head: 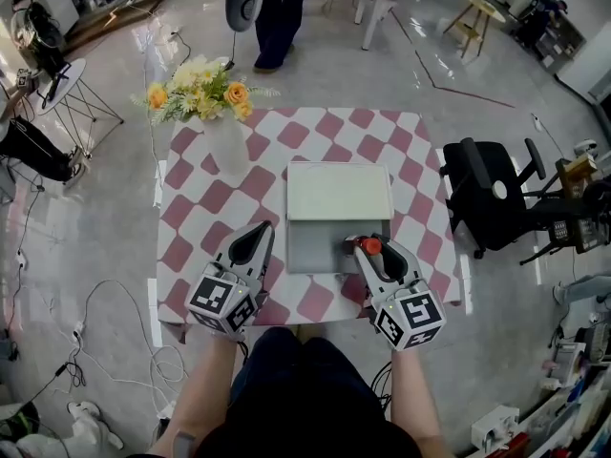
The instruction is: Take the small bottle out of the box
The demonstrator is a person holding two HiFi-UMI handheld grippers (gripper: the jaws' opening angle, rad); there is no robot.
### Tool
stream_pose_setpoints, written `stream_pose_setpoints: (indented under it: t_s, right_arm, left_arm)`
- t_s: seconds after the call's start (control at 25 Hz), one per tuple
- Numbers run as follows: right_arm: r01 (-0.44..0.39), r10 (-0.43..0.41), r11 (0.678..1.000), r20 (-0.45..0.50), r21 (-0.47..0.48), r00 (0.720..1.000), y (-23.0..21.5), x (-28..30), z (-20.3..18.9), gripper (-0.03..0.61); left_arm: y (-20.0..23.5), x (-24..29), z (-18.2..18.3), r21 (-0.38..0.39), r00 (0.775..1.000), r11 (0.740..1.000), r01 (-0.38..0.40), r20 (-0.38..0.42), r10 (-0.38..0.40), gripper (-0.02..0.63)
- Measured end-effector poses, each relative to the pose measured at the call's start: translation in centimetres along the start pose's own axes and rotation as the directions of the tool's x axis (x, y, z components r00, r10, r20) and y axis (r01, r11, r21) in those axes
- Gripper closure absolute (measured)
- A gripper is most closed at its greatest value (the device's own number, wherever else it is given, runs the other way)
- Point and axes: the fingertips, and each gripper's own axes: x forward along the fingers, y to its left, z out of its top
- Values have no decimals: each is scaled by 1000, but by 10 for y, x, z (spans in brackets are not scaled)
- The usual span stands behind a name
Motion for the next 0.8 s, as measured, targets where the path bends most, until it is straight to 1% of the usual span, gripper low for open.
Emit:
stream_pose_setpoints:
  t_s: [0.28, 0.8]
  right_arm:
    - [7, -7, 1000, 24, 8, 1000, -4, -9, 12, 426]
    - [29, -28, 1000, 69, -8, 997, -13, -25, 33, 425]
  left_arm:
    - [-6, -3, 9, 8, 1000, 1000, -4, 12, 4, 611]
    - [-13, -6, 23, 31, 999, 999, -15, 36, 14, 611]
